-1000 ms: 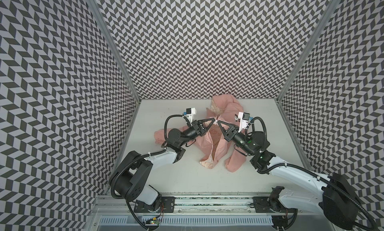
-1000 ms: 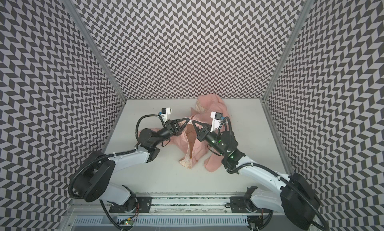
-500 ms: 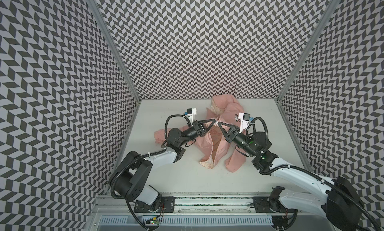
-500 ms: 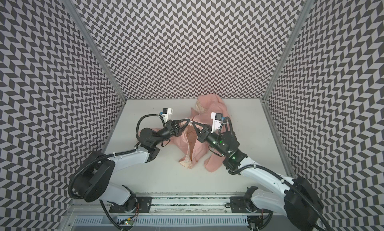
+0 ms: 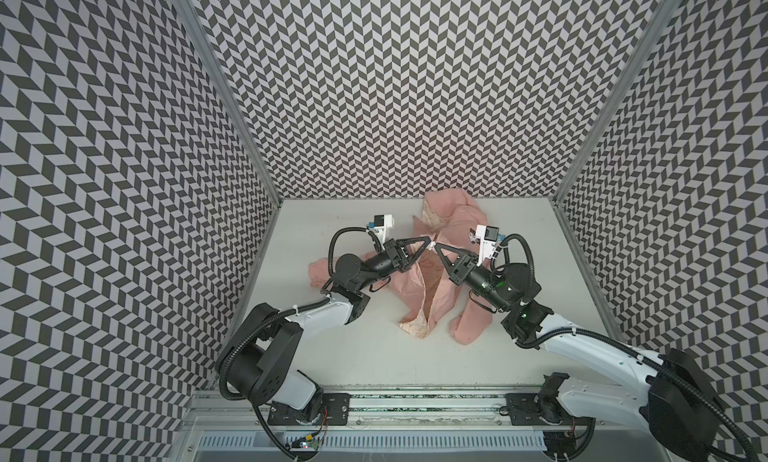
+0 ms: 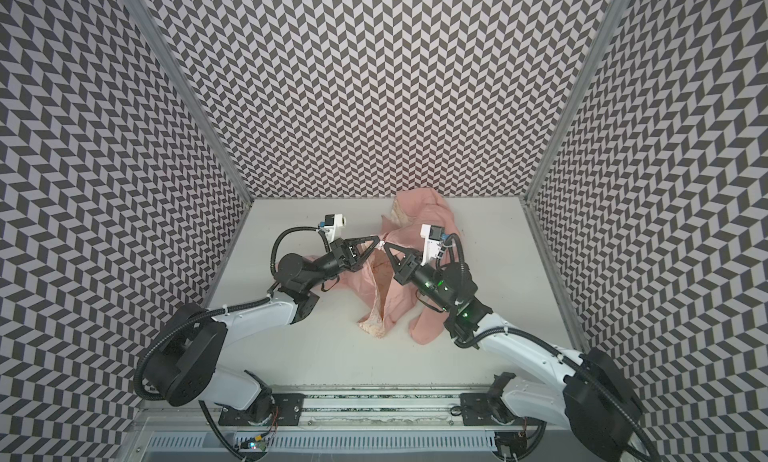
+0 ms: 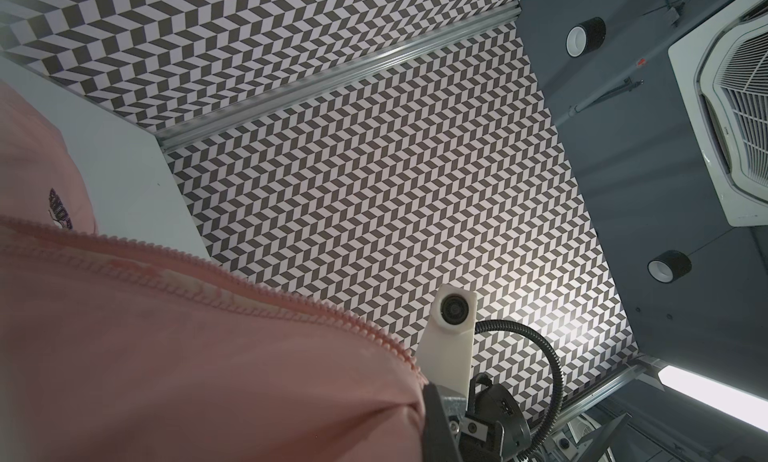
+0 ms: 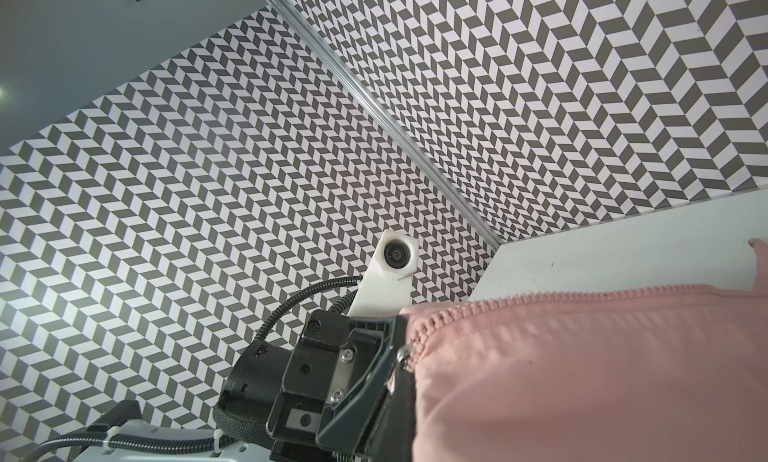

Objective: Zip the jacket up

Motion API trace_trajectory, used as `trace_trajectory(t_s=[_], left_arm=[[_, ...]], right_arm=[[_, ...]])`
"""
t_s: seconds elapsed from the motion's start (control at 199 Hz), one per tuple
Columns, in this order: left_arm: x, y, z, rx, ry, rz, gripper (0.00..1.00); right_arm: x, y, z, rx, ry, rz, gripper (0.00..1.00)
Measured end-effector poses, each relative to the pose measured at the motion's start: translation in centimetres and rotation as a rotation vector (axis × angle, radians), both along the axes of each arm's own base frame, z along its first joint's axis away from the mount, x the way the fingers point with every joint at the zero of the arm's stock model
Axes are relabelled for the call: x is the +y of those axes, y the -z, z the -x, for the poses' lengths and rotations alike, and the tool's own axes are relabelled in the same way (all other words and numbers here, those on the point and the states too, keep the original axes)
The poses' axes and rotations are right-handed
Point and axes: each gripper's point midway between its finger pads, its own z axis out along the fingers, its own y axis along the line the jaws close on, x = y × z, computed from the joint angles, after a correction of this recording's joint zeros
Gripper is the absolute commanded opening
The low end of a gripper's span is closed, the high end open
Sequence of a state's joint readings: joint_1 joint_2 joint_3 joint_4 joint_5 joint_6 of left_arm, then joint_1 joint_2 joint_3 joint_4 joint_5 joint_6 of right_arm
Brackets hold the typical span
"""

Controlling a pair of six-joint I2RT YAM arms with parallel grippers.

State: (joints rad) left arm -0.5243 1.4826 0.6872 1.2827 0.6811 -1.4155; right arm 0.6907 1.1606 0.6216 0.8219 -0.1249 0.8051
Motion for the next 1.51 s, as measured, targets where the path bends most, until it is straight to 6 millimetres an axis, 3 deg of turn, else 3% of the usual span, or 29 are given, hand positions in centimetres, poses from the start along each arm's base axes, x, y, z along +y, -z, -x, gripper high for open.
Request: trace_trajectory(t_s=[0.615, 1.088, 1.511], left_arm=[[-0.2, -0.5, -0.2, 0.016, 0.022, 0.001, 0.0], [-0.7, 1.4, 0.8, 0.073, 0.132, -0.086, 0.0], [-0.9, -0.6, 1.6, 0.16, 0.222, -0.086, 0.0]], right_arm=[[0.2, 0.1, 0.3, -0.023, 0.015, -0.036, 0.0], [-0.4, 1.8, 1.7, -0.024, 0.008, 0.028, 0.0], [-0.7, 0.2, 2.1, -0.089, 0.044, 0.089, 0.0]])
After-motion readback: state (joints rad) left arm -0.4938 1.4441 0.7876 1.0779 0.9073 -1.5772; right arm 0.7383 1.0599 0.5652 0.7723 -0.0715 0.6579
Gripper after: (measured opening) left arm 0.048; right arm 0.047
